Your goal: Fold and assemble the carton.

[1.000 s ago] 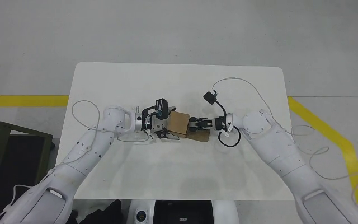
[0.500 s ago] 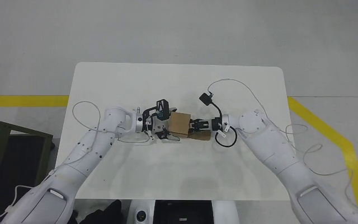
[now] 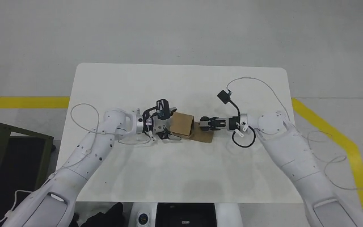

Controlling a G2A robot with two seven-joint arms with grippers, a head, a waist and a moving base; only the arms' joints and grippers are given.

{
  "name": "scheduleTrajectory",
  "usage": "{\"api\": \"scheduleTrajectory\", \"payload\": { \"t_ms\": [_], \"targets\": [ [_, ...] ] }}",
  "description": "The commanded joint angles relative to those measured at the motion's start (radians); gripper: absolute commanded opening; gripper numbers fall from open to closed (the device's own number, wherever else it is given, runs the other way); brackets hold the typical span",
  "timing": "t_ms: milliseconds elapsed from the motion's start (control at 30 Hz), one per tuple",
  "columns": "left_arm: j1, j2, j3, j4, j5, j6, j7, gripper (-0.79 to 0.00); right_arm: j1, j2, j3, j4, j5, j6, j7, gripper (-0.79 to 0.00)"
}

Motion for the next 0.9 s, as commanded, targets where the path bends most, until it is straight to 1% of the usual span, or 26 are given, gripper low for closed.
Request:
{"api": "scheduleTrajectory", "payload": {
  "t_ms": [0,33,67,133,167,300,333,433,633,867],
  "targets": [
    [0.002,0.0,-0.005,-0.001,-0.004,0.005,-0.005,0.0,-0.025,0.015,0.038,-0.037,-0.018,0.032,0.013,-0.708],
    [0.003,0.0,-0.007,-0.002,-0.007,0.006,-0.009,0.0,-0.041,0.023,0.058,-0.057,-0.027,0.05,0.02,-0.646],
    [0.005,0.001,-0.009,-0.004,-0.01,0.007,-0.013,0.0,-0.059,0.031,0.077,-0.078,-0.034,0.068,0.026,-0.606],
    [0.008,0.001,-0.013,-0.008,-0.013,0.009,-0.019,0.0,-0.102,0.047,0.115,-0.125,-0.05,0.109,0.038,-0.539],
    [0.009,0.001,-0.013,-0.01,-0.014,0.009,-0.021,0.0,-0.114,0.051,0.126,-0.137,-0.056,0.118,0.04,-0.526],
    [0.015,0.0,-0.018,-0.017,-0.018,0.011,-0.032,0.0,-0.179,0.068,0.17,-0.196,-0.066,0.153,0.046,-0.514],
    [0.016,0.0,-0.019,-0.018,-0.019,0.011,-0.034,0.0,-0.19,0.071,0.177,-0.206,-0.067,0.157,0.046,-0.499],
    [0.019,0.0,-0.023,-0.022,-0.021,0.011,-0.043,0.0,-0.213,0.077,0.186,-0.226,-0.08,0.179,0.043,-0.493],
    [0.023,0.0,-0.03,-0.028,-0.024,0.012,-0.053,0.0,-0.223,0.077,0.175,-0.224,-0.091,0.203,0.027,-0.486],
    [0.031,0.001,-0.038,-0.04,-0.026,0.008,-0.061,0.0,-0.199,0.068,0.135,-0.177,-0.084,0.184,0.019,-0.468]
  ]
}}
